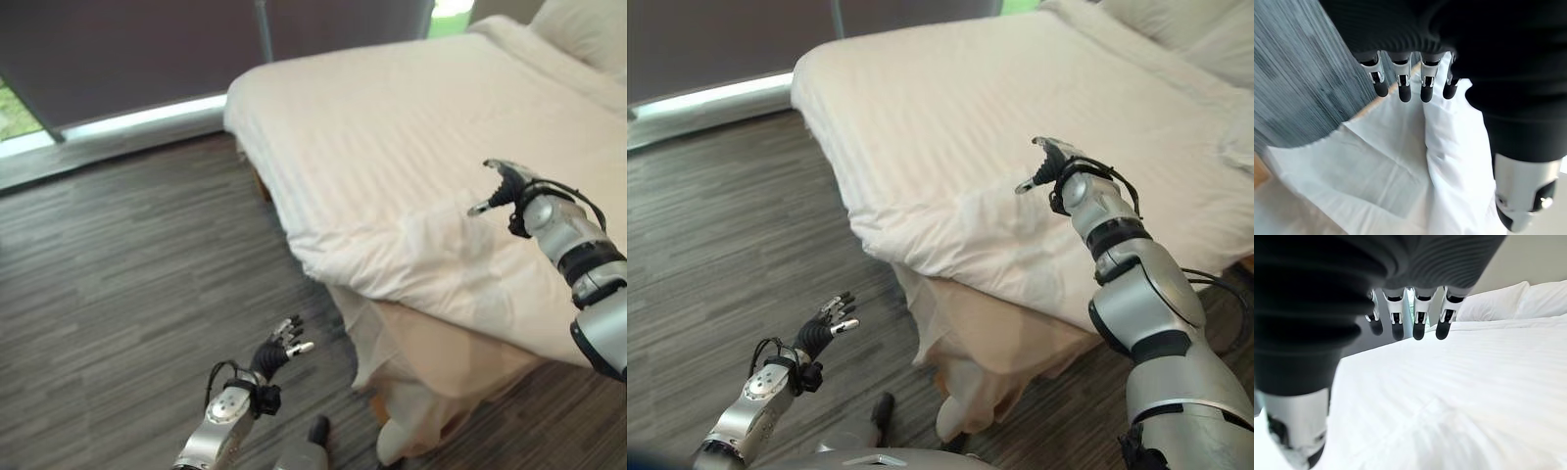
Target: Making the bed.
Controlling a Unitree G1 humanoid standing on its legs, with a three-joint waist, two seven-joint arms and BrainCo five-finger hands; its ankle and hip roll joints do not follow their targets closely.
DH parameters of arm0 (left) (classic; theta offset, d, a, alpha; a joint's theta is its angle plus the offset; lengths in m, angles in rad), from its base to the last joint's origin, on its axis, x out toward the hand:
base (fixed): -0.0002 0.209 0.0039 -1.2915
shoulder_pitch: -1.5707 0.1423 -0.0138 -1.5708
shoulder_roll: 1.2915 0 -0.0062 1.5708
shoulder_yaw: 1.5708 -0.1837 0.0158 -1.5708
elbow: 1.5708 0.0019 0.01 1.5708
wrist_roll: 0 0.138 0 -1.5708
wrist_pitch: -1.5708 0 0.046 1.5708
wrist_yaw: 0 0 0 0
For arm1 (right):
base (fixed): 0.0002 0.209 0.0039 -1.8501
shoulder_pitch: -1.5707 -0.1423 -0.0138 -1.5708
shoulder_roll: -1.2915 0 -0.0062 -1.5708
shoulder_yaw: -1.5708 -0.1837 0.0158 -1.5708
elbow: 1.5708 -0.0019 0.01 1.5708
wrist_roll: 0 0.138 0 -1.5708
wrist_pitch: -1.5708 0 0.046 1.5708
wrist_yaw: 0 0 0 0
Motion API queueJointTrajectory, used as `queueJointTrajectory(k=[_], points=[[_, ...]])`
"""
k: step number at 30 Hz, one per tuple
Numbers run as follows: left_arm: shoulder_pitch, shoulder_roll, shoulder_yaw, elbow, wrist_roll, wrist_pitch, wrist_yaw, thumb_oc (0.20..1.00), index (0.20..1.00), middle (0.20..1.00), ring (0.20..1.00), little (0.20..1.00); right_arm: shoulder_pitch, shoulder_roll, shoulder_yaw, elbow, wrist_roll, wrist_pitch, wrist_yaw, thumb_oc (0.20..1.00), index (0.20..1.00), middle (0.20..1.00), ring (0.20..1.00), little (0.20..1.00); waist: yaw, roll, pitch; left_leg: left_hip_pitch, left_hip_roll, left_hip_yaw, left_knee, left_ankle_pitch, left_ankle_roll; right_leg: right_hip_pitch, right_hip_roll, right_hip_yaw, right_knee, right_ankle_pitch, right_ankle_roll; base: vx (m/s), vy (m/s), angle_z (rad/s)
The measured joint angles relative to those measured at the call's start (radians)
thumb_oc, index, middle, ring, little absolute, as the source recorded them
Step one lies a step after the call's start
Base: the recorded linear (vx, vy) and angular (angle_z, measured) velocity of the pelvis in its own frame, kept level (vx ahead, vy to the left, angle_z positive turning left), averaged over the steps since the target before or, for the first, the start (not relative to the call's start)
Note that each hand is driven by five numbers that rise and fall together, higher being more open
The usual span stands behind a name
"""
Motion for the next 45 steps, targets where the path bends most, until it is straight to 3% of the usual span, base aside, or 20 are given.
queueJointTrajectory(k=[6, 10, 21, 22, 23, 26, 31, 33, 35, 37, 40, 43, 45], points=[[-0.034, 0.022, -0.044, 0.000, -0.001, 0.002, -0.009, 1.000, 1.000, 1.000, 1.000, 1.000, -0.048, 0.008, -0.010, 0.112, -0.035, 0.014, -0.028, 1.000, 1.000, 1.000, 1.000, 1.000, 0.016, -0.006, 0.024, -0.071, -0.006, -0.010, 0.000, 0.012, 0.007, -0.064, -0.006, -0.002, 0.000, 0.006, 0.017, -0.05, 0.024, 0.07], [-0.071, 0.029, -0.055, -0.001, -0.002, 0.001, -0.007, 1.000, 1.000, 1.000, 1.000, 1.000, -0.075, -0.028, 0.000, 0.123, -0.064, 0.023, -0.049, 1.000, 1.000, 1.000, 1.000, 1.000, 0.016, 0.001, 0.083, -0.156, -0.005, -0.010, 0.012, 0.024, 0.002, -0.145, -0.005, 0.003, 0.000, 0.020, 0.022, -0.02, 0.009, -0.04], [-0.152, 0.024, -0.057, 0.002, -0.036, -0.015, 0.032, 1.000, 1.000, 1.000, 1.000, 1.000, -0.104, -0.091, -0.043, 0.146, -0.061, 0.043, -0.101, 1.000, 1.000, 1.000, 1.000, 1.000, 0.020, 0.024, 0.173, -0.313, -0.002, -0.020, 0.035, 0.039, 0.009, -0.290, 0.001, 0.002, 0.000, 0.044, 0.008, -0.02, -0.001, 0.01], [-0.163, 0.007, -0.054, 0.015, -0.041, -0.021, 0.038, 1.000, 1.000, 1.000, 1.000, 1.000, -0.088, -0.107, -0.071, 0.113, -0.053, 0.038, -0.130, 0.796, 0.796, 0.796, 0.796, 0.796, 0.019, 0.024, 0.183, -0.332, -0.002, -0.021, 0.036, 0.039, 0.009, -0.309, 0.002, 0.004, 0.000, 0.044, 0.009, 0.00, 0.000, 0.00], [-0.172, -0.004, -0.055, 0.026, -0.041, -0.021, 0.044, 1.000, 1.000, 1.000, 1.000, 1.000, -0.083, -0.114, -0.089, 0.105, -0.050, 0.028, -0.143, 0.200, 0.200, 0.200, 0.200, 0.200, 0.020, 0.022, 0.186, -0.341, -0.002, -0.021, 0.036, 0.041, 0.006, -0.318, 0.002, 0.004, 0.000, 0.045, 0.008, 0.00, 0.000, 0.00], [-0.197, -0.028, -0.078, 0.055, -0.040, -0.019, 0.055, 1.000, 1.000, 1.000, 1.000, 1.000, -0.055, -0.118, -0.126, 0.085, -0.049, 0.004, -0.167, 0.200, 0.200, 0.200, 0.200, 0.200, 0.015, 0.023, 0.192, -0.337, -0.001, -0.021, 0.035, 0.043, 0.004, -0.315, 0.003, 0.006, 0.000, 0.046, 0.009, 0.01, 0.012, 0.00], [-0.202, -0.046, -0.067, 0.049, -0.039, -0.028, 0.071, 1.000, 1.000, 1.000, 1.000, 1.000, 0.120, -0.069, -0.163, -0.122, -0.031, -0.015, -0.213, 0.200, 0.200, 0.200, 0.200, 0.200, -0.017, 0.019, 0.191, -0.276, -0.001, -0.002, 0.022, 0.040, 0.001, -0.269, 0.000, 0.026, 0.000, 0.042, 0.014, 0.02, 0.015, -0.10], [-0.175, -0.050, -0.033, 0.039, -0.039, -0.043, 0.074, 1.000, 1.000, 1.000, 1.000, 1.000, 0.283, -0.064, -0.162, -0.345, -0.046, -0.009, -0.216, 0.200, 0.200, 0.200, 0.200, 0.200, -0.052, 0.004, 0.184, -0.247, 0.003, 0.000, 0.016, 0.037, -0.003, -0.242, 0.004, 0.029, 0.000, 0.032, 0.027, 0.04, 0.019, -0.02], [-0.131, -0.047, -0.001, 0.035, -0.038, -0.043, 0.081, 1.000, 1.000, 1.000, 1.000, 1.000, 0.420, -0.019, -0.188, -0.439, -0.073, -0.055, -0.214, 0.200, 0.200, 0.200, 0.200, 0.200, -0.070, -0.022, 0.169, -0.211, 0.007, 0.021, 0.012, 0.028, -0.015, -0.220, 0.006, 0.052, 0.000, 0.033, 0.026, 0.05, 0.029, -0.23], [-0.114, -0.026, 0.005, 0.015, -0.033, -0.045, 0.080, 1.000, 1.000, 1.000, 1.000, 1.000, 0.612, -0.011, -0.284, -0.574, -0.074, -0.090, -0.205, 0.200, 0.200, 0.200, 0.200, 0.200, -0.091, -0.033, 0.155, -0.184, 0.007, 0.031, 0.004, 0.024, -0.019, -0.200, 0.004, 0.060, 0.000, 0.030, 0.029, 0.08, 0.020, -0.20], [-0.036, 0.026, 0.047, -0.003, -0.021, -0.051, 0.073, 1.000, 1.000, 1.000, 1.000, 1.000, 0.996, 0.009, -0.423, -0.721, -0.106, -0.153, -0.137, 0.200, 0.200, 0.200, 0.200, 0.200, -0.128, -0.070, 0.110, -0.097, 0.009, 0.062, -0.024, 0.012, -0.014, -0.144, 0.004, 0.086, 0.000, 0.023, 0.039, 0.10, 0.043, -0.20], [0.014, 0.043, 0.062, -0.006, -0.021, -0.050, 0.069, 1.000, 1.000, 1.000, 1.000, 1.000, 1.169, 0.036, -0.439, -0.703, -0.111, -0.162, -0.046, 0.200, 0.200, 0.200, 0.200, 0.200, -0.150, -0.092, 0.056, -0.064, 0.005, 0.079, -0.025, -0.005, -0.007, -0.115, -0.003, 0.105, -0.002, 0.011, 0.052, 0.11, 0.017, -0.19], [0.013, 0.035, 0.050, 0.002, -0.020, -0.050, 0.062, 1.000, 1.000, 1.000, 1.000, 1.000, 1.276, 0.111, -0.398, -0.608, -0.153, -0.182, 0.004, 0.200, 0.200, 0.200, 0.200, 0.200, -0.187, -0.104, 0.035, -0.041, -0.001, 0.081, -0.026, -0.013, -0.010, -0.091, -0.010, 0.108, -0.001, 0.009, 0.055, 0.06, 0.021, -0.02]])
